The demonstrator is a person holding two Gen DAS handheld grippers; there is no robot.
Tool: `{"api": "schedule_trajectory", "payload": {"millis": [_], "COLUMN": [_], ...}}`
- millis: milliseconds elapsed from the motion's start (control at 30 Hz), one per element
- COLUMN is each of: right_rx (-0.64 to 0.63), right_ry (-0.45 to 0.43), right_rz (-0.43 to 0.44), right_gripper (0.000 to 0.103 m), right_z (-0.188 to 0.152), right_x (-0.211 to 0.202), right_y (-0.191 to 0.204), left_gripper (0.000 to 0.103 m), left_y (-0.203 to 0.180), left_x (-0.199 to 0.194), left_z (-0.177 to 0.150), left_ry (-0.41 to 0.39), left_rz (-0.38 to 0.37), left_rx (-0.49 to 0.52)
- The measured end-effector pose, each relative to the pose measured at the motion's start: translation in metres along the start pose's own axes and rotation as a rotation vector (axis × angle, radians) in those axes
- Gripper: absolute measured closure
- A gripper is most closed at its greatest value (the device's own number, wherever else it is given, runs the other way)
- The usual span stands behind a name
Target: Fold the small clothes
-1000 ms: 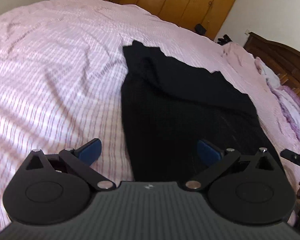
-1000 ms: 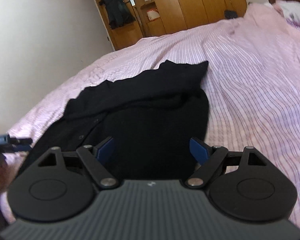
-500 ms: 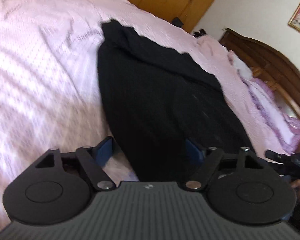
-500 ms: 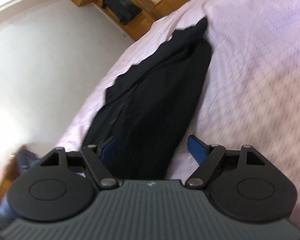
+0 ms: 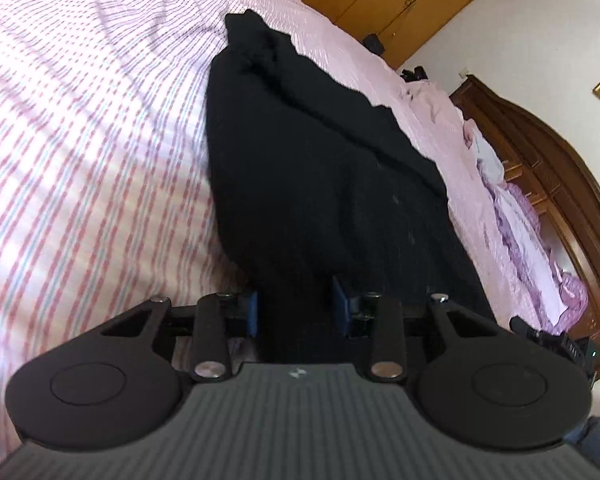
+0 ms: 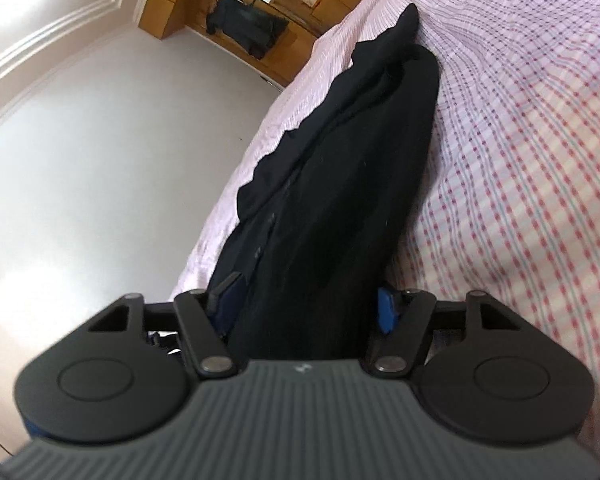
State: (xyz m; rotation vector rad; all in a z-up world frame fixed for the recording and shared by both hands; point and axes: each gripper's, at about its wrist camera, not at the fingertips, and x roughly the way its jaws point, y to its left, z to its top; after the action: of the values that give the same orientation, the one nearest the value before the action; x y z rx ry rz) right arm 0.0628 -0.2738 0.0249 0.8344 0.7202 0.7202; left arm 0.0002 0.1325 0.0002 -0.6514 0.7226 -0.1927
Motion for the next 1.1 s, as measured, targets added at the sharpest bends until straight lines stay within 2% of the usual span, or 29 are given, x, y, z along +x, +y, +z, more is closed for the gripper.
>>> {"api": "schedule_trajectory", "payload": {"millis": [100, 333, 533, 633, 700, 767, 833, 933, 967, 1100], "right_rx": [-0.002, 0.033, 0.031, 0.038, 0.061, 0.101, 0.128, 0.113, 0.108, 0.094], "right_ry": [-0.008, 0.009, 0.031, 0.029, 0.021, 0.017, 0.017, 0.018, 0.015, -0.022], "right_rz": [0.009, 0.063, 0.076, 0.071, 0.066, 0.058, 0.042, 0.028, 0.019, -0.009], "right_gripper": [0.037, 0.037, 0.037, 0.045, 0.055, 0.073, 0.082, 0.084, 0.088, 0.091], "right_z": [0.001, -0.009, -0.017, -0.018, -0.02, -0.02, -0.019, -0.019, -0.02, -0.024], "right_x": [0.004, -0.003, -0.005, -0.006, -0.009, -0.01, -0.011, -0.012, -0.012, -0.011], "right_y": [-0.001, -0.005, -0.001, -0.003, -0.007, -0.014, -0.02, -0.018, -0.017, -0.015], "left_gripper": [0.061, 0.061, 0.061, 0.061, 0.061, 0.062, 0.067, 0.08, 0.083, 0.086], "left_y": [0.005, 0.016, 0.015, 0.016, 0.016, 0.015, 0.014, 0.013, 0.013, 0.016], "left_x": [0.003, -0.015, -0.02, -0.019, -0.021, -0.024, -0.026, -0.026, -0.027, -0.03], "left_z": [0.009, -0.01, -0.019, -0.021, -0.022, -0.024, -0.026, -0.028, -0.029, -0.027], "left_ry": [-0.033, 0.031, 0.013, 0.005, 0.002, 0.001, -0.001, -0.005, -0.006, -0.005], "left_rz": [-0.018, -0.08, -0.086, -0.094, -0.092, -0.086, -0.08, -0.06, -0.062, -0.066], "left_rx": [-0.03, -0.1, -0.113, -0.133, -0.123, -0.114, -0.11, -0.11, -0.116, -0.106]}}
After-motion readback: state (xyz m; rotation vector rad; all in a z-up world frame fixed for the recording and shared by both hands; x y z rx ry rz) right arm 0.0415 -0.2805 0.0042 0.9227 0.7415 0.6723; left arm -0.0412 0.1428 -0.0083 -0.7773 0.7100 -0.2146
